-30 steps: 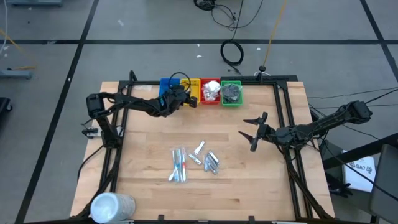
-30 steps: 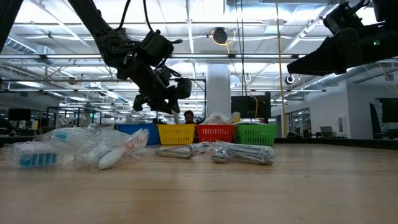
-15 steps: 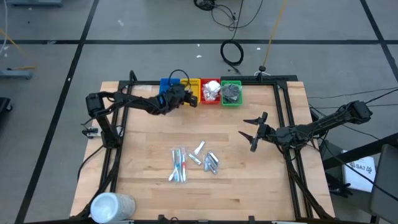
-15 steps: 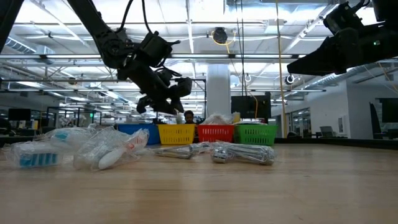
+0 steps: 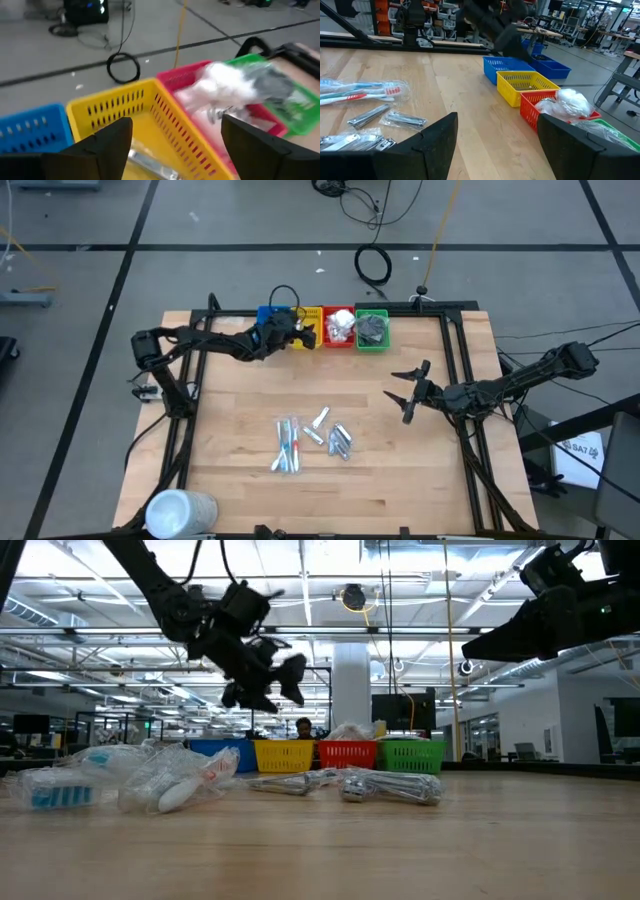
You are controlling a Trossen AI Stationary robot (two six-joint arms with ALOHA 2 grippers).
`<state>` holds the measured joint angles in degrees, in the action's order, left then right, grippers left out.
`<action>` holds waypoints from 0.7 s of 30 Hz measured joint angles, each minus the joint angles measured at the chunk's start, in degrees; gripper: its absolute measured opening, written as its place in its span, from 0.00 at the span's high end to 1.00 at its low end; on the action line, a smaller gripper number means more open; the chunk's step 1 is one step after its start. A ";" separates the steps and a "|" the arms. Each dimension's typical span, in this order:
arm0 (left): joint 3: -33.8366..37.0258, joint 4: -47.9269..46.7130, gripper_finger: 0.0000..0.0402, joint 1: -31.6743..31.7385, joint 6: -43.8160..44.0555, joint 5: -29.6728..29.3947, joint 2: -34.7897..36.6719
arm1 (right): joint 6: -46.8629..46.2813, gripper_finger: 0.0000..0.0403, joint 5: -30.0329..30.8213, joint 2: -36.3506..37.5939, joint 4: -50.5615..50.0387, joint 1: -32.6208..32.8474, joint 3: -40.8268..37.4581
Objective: Pick & Place Travel size toiletries
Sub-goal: Put the nail cutter into the yellow bin
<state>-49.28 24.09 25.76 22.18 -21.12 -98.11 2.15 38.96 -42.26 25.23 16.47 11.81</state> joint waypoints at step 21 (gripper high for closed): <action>0.11 -10.77 0.33 -23.42 -16.37 13.27 21.95 | -3.99 0.36 -4.29 -0.28 -0.25 0.00 0.00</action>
<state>-49.17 13.33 2.33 5.81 -7.84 -76.16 -1.84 34.67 -42.54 24.98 16.47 11.81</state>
